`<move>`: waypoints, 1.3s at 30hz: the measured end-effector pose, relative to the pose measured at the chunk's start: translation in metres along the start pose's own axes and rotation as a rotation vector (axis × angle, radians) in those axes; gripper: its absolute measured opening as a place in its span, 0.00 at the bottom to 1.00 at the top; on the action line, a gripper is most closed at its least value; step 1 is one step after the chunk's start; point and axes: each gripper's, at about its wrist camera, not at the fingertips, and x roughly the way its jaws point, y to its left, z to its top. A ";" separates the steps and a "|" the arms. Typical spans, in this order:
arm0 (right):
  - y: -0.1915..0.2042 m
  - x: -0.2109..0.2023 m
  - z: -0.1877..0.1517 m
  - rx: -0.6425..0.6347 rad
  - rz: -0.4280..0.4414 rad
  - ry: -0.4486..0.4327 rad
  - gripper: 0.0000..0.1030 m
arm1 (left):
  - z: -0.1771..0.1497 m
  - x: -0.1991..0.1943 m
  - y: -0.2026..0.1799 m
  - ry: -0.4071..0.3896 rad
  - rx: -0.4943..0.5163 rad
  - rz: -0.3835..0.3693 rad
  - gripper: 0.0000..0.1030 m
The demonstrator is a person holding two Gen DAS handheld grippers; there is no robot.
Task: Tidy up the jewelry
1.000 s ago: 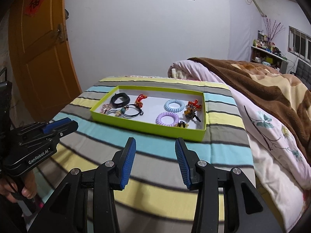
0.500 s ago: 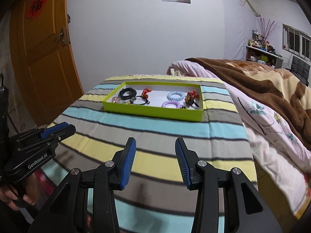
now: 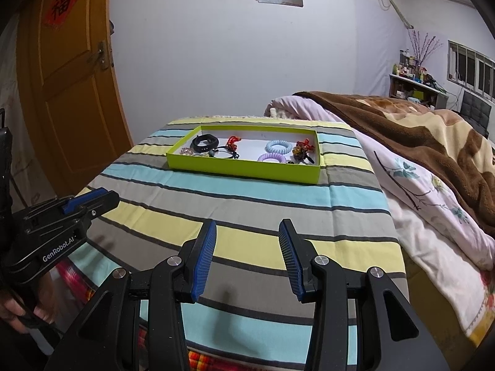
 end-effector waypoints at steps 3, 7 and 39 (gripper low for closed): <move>0.000 0.000 0.000 -0.001 0.002 0.002 0.42 | -0.001 -0.001 0.000 0.001 -0.002 -0.002 0.20; 0.000 0.001 0.000 0.000 0.003 0.005 0.42 | -0.001 -0.001 0.001 -0.001 0.000 0.001 0.20; 0.002 0.003 -0.001 -0.004 0.002 0.010 0.42 | -0.004 0.005 -0.002 0.026 0.001 0.008 0.20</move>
